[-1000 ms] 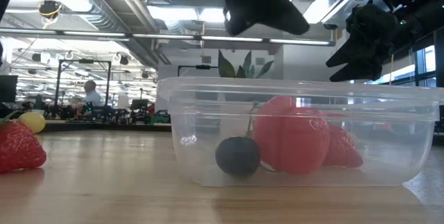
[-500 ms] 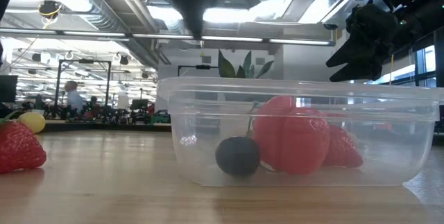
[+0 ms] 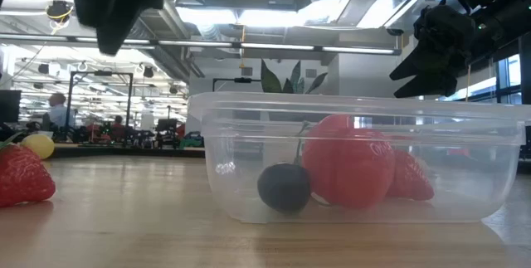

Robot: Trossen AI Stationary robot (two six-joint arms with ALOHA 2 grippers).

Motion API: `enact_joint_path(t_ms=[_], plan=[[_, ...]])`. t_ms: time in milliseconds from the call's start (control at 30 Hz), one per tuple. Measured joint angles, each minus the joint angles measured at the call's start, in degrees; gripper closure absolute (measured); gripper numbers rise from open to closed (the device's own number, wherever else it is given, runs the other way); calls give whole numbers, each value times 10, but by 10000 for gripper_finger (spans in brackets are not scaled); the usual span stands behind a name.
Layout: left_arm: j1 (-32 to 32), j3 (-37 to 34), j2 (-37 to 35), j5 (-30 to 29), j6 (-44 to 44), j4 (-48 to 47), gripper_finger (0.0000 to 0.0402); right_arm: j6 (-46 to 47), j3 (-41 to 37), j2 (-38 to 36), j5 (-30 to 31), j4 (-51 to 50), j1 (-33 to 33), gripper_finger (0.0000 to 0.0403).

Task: Pick and placing Produce into tupperware
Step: Put the red strawberry in the bin

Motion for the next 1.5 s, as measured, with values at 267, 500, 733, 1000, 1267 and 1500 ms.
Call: enact_joint_path(t_ms=[267,500,733,1000,1267,1500], plan=[[-26,-82,1,2,-33,94,152,16,0,0,0,0,0,91],[-41,-126,1,3,-101,127,162,17,0,0,0,0,0,91],[-51,-137,1,1,-146,191,171,17,0,0,0,0,0,91],[-53,-137,5,-6,-171,187,173,16,0,0,0,0,0,91],[-53,-137,10,-7,-179,187,173,14,0,0,0,0,0,91],[-52,-137,33,8,-182,189,173,13,0,0,0,0,0,91]])
